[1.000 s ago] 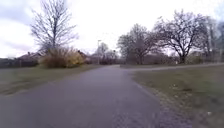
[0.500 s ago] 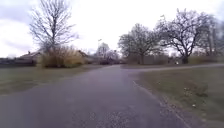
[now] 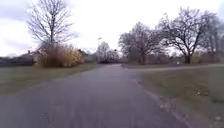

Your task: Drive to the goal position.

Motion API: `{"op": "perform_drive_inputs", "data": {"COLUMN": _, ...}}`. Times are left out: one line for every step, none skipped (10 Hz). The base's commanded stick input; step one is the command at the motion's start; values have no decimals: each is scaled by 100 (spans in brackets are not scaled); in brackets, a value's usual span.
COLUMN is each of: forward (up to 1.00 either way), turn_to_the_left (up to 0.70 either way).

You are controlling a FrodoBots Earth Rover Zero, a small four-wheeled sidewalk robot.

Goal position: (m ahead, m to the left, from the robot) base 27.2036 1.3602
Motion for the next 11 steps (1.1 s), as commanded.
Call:
{"op": "perform_drive_inputs", "data": {"forward": 100, "turn_to_the_left": 0}}
{"op": "perform_drive_inputs", "data": {"forward": 100, "turn_to_the_left": 0}}
{"op": "perform_drive_inputs", "data": {"forward": 100, "turn_to_the_left": 0}}
{"op": "perform_drive_inputs", "data": {"forward": 100, "turn_to_the_left": 0}}
{"op": "perform_drive_inputs", "data": {"forward": 100, "turn_to_the_left": 0}}
{"op": "perform_drive_inputs", "data": {"forward": 100, "turn_to_the_left": 0}}
{"op": "perform_drive_inputs", "data": {"forward": 100, "turn_to_the_left": 0}}
{"op": "perform_drive_inputs", "data": {"forward": 100, "turn_to_the_left": 0}}
{"op": "perform_drive_inputs", "data": {"forward": 100, "turn_to_the_left": 0}}
{"op": "perform_drive_inputs", "data": {"forward": 100, "turn_to_the_left": 0}}
{"op": "perform_drive_inputs", "data": {"forward": 100, "turn_to_the_left": 0}}
